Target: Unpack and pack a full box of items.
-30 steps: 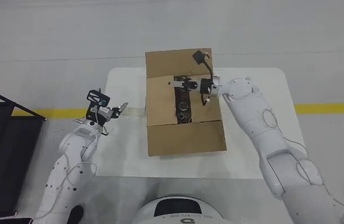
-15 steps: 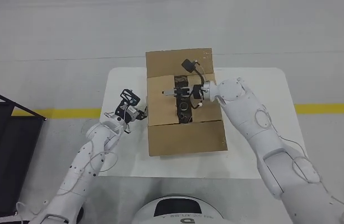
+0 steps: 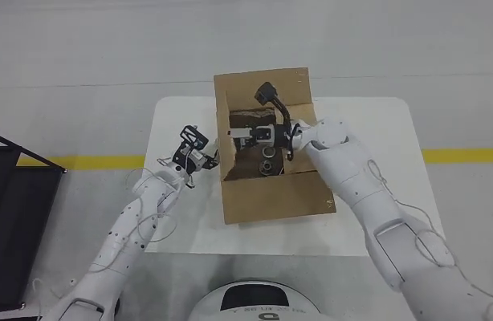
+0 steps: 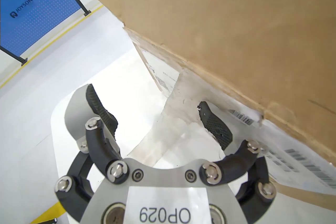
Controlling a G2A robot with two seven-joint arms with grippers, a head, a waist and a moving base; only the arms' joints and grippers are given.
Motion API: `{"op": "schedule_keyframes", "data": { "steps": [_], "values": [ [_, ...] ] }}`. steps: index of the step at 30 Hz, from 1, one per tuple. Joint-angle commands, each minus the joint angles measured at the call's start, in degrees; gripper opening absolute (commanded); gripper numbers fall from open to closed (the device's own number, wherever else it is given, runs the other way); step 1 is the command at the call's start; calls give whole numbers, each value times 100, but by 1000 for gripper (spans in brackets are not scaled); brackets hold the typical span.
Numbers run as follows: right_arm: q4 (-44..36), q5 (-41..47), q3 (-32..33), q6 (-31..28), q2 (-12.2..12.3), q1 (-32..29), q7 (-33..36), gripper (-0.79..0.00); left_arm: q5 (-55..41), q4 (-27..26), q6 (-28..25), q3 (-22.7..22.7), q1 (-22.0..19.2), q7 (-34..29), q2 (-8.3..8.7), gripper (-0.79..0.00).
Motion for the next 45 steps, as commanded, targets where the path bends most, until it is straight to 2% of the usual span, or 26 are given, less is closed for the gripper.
{"op": "schedule_keyframes", "data": {
  "steps": [1, 9, 13, 17, 22, 25, 29, 32, 35, 40, 45],
  "values": [
    [2, 46, -173, -1, -29, 55, -1, 0, -65, 15, 19, -43, -2, 57, 0, 0],
    [63, -39, -874, -134, -158, 385, -135, 0, -404, -344, 187, -414, 211, 368, 39, 0],
    [246, 12, -1289, -95, -305, 558, -96, 0, -690, -628, 415, -991, 492, 547, 115, 0],
    [485, 126, -1625, -62, -452, 734, -63, 0, -933, -1057, 624, -1753, 931, 689, 213, 0],
    [812, 226, -1906, -103, -589, 916, -104, 0, -1030, -1741, 556, -2363, 1454, 674, 294, 0],
    [1072, 137, -2073, -113, -668, 1034, -114, 0, -1067, -2127, 216, -2324, 1583, 654, 304, 0],
    [1392, 162, -2225, -141, -792, 1144, -142, 0, -944, -2365, -145, -1966, 1511, 450, 290, 0],
    [1582, 196, -2263, -243, -852, 1214, -243, 0, -624, -2216, -100, -1671, 1382, 87, 272, 0],
    [1677, 233, -2200, -434, -814, 1273, -434, 0, -330, -1900, 36, -1432, 1249, -148, 250, 0],
    [1627, 89, -1943, -925, -491, 1278, -925, 0, 37, -1444, 169, -1218, 1080, -239, 230, 0],
    [1271, -179, -1451, -1584, 106, 1008, -1584, 0, 213, -1267, 215, -1162, 984, -339, 226, 0]
  ]
}}
